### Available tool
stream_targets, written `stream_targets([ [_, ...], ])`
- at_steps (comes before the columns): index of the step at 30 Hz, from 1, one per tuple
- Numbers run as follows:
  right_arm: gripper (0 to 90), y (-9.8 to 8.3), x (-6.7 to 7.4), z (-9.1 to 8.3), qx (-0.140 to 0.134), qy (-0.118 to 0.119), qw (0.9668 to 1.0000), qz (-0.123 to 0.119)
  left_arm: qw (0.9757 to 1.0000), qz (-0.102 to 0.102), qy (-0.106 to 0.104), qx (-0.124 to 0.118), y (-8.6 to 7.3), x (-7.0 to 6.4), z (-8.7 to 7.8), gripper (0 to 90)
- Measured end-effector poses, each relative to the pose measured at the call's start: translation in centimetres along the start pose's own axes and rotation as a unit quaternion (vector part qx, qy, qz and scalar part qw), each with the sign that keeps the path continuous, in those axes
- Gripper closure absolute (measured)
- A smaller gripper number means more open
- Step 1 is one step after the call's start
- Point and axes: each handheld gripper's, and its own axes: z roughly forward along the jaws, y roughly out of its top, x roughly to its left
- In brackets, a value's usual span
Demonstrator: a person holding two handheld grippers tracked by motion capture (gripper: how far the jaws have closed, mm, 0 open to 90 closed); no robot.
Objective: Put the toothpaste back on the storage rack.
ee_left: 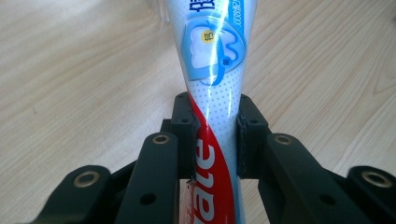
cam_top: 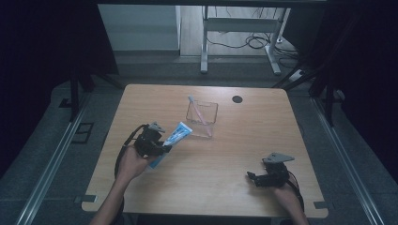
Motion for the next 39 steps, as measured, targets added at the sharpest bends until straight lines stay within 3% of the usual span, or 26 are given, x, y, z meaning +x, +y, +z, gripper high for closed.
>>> stream_targets([
  [12, 11.5, 0.0, 0.0, 0.0, 0.001, 0.000, 1.0000, 0.001, 0.9994, 0.006, 0.009, -0.034, 2.2, -0.5, -1.1, 73.5],
  [26, 11.7, 0.0, 0.0, 0.0, 0.000, 0.000, 1.0000, -0.002, 0.9966, 0.011, 0.018, -0.080, 5.3, -0.5, -2.4, 73.6],
  [39, 12.2, 0.0, 0.0, 0.0, 0.000, 0.001, 1.0000, -0.002, 0.9947, 0.019, 0.024, -0.098, 8.5, -0.8, -1.3, 73.5],
])
